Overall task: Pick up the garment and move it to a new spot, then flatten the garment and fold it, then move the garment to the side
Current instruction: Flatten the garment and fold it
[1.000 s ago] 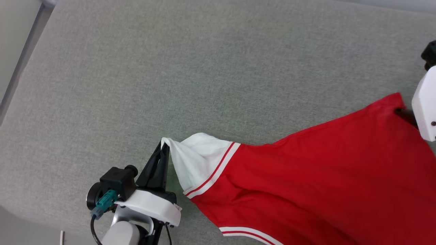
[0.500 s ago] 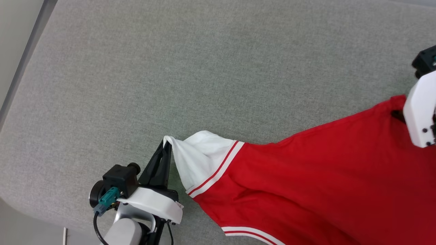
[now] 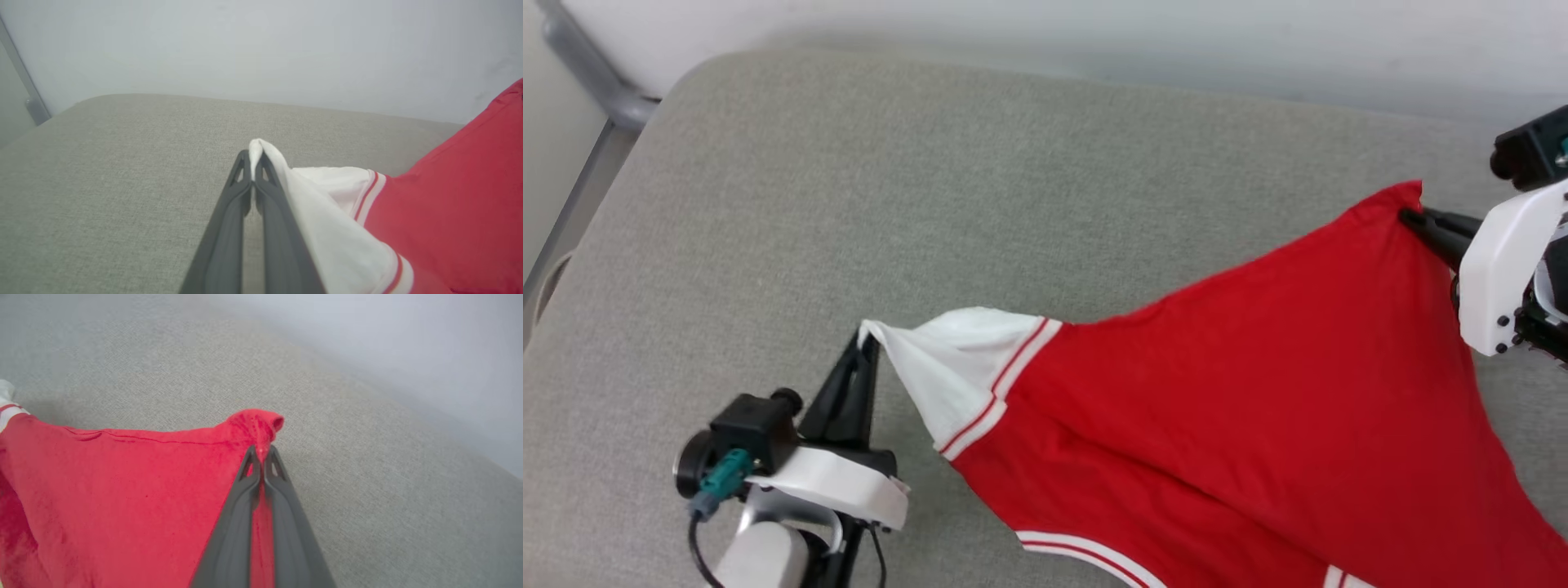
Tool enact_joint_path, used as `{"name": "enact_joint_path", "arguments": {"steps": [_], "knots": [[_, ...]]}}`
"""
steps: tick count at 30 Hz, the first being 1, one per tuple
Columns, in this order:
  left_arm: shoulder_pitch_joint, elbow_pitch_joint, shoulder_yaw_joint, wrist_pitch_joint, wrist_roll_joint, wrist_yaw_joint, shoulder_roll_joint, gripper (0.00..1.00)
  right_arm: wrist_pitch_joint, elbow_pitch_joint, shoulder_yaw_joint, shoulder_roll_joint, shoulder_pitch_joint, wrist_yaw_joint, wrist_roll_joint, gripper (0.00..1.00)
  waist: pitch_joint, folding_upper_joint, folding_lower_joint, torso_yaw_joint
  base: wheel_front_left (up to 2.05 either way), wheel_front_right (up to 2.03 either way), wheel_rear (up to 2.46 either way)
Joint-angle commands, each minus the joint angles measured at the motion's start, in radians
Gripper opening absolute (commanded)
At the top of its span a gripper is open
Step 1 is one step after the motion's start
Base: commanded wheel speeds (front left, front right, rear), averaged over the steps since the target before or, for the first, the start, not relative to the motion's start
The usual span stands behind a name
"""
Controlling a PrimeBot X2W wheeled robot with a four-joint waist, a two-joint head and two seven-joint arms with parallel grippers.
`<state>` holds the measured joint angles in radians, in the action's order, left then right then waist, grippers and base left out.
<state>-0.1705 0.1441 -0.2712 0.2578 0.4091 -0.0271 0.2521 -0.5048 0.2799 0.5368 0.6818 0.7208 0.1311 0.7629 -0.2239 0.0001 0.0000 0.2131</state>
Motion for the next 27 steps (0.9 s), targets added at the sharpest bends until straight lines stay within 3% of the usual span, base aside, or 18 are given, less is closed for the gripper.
{"name": "enact_joint_path", "arguments": {"steps": [1, 7, 15, 27], "knots": [[-0.015, -0.016, 0.016, -0.002, -0.002, -0.008, 0.017, 0.00, 0.023, -0.010, -0.010, -0.001, -0.016, -0.001, 0.003, 0.00, 0.037, -0.0001, 0.0000, -0.031, 0.00, 0.00, 0.00], [-0.068, -0.108, 0.049, -0.038, -0.001, -0.016, 0.064, 0.00, 0.113, -0.066, -0.084, -0.022, -0.044, -0.001, -0.012, 0.00, 0.089, -0.0001, 0.0000, -0.075, 0.00, 0.00, 0.00], [-0.255, -0.220, 0.049, -0.126, -0.019, 0.018, 0.125, 0.00, 0.153, -0.136, -0.193, -0.064, -0.033, -0.001, -0.048, 0.00, 0.126, -0.0001, 0.0000, -0.115, 0.00, 0.00, 0.00], [-0.662, -0.209, 0.045, -0.239, 0.018, 0.094, 0.146, 0.00, 0.110, -0.232, -0.325, -0.148, 0.150, -0.001, -0.159, 0.00, 0.014, -0.0001, 0.0000, -0.148, 0.00, 0.00, 0.00]]}}
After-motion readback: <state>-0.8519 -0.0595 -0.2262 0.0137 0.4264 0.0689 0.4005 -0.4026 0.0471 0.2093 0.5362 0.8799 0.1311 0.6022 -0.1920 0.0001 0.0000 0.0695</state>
